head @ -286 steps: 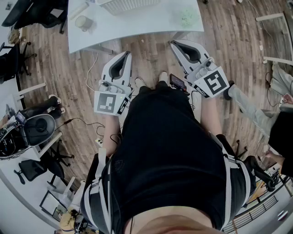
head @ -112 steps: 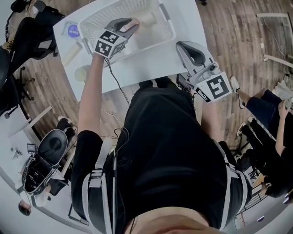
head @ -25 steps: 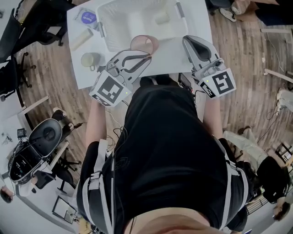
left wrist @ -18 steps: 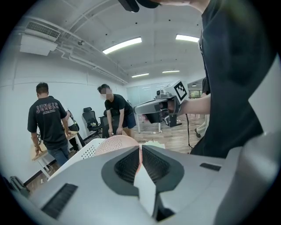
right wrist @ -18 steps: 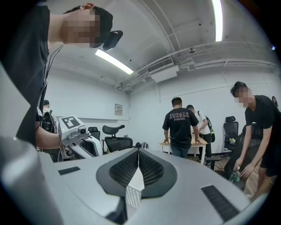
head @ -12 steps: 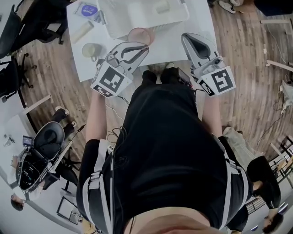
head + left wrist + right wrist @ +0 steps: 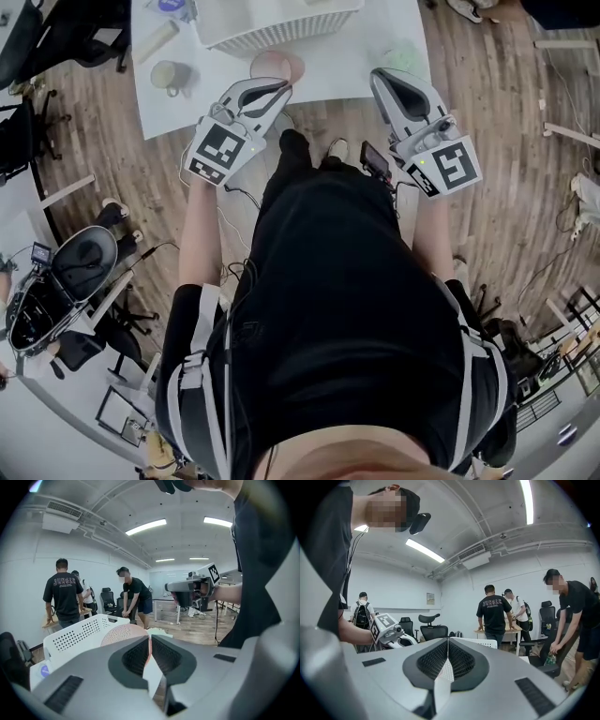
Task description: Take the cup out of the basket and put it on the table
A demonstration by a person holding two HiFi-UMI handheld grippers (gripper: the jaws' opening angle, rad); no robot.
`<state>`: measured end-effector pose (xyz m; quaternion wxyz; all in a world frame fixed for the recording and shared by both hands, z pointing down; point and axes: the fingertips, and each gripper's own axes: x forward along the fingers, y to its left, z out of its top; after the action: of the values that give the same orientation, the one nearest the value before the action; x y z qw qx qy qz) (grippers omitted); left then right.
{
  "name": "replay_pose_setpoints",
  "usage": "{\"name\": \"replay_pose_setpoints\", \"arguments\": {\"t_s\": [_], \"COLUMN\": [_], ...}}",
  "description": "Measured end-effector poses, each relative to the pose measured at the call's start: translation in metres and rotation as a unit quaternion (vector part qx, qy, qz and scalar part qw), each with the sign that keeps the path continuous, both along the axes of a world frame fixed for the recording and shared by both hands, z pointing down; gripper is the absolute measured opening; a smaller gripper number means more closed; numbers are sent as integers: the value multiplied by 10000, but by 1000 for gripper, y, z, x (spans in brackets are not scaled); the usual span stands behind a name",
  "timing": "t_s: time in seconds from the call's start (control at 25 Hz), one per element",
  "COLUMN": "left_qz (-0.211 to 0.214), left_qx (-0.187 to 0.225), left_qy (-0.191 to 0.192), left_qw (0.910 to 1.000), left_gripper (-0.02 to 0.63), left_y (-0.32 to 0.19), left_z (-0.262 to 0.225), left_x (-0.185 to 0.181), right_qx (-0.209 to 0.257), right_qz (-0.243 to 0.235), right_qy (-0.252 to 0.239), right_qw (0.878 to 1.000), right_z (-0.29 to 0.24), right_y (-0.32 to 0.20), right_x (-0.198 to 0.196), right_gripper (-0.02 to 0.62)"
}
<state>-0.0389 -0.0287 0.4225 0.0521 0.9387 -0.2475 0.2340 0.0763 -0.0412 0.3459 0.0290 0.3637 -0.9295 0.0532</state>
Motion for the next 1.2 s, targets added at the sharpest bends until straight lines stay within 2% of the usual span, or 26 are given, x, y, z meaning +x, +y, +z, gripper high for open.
{"name": "replay_pose_setpoints", "arguments": {"t_s": [0.32, 0.48, 0.6, 0.84, 1.08, 1.2], "left_qz": [-618, -910, -1055, -1038, -836, -791], "left_qx": [-44, 66, 45, -356, -662, -860], "left_qy": [-86, -207, -442, -831, -1164, -1206], "left_qw": [9980, 9956, 9934, 9905, 9875, 9858], "left_gripper": [35, 35, 35, 35, 37, 37], "left_y": [18, 8, -4, -13, -14, -12], "left_z": [25, 45, 74, 138, 183, 196], "left_x": [24, 21, 15, 4, 0, -4], "right_qx": [-243, -202, -241, -258, -353, -427], "right_qz": [-245, -240, -123, 88, 281, 310], "right_qy": [-66, -88, -111, -47, 58, 77], "right_qw": [9994, 9995, 9996, 9996, 9990, 9986], "right_z": [20, 20, 21, 16, 23, 28], "right_y": [45, 57, 60, 69, 74, 77], "right_x": [38, 43, 48, 47, 40, 30], "right_gripper": [20, 20, 20, 20, 20, 20]}}
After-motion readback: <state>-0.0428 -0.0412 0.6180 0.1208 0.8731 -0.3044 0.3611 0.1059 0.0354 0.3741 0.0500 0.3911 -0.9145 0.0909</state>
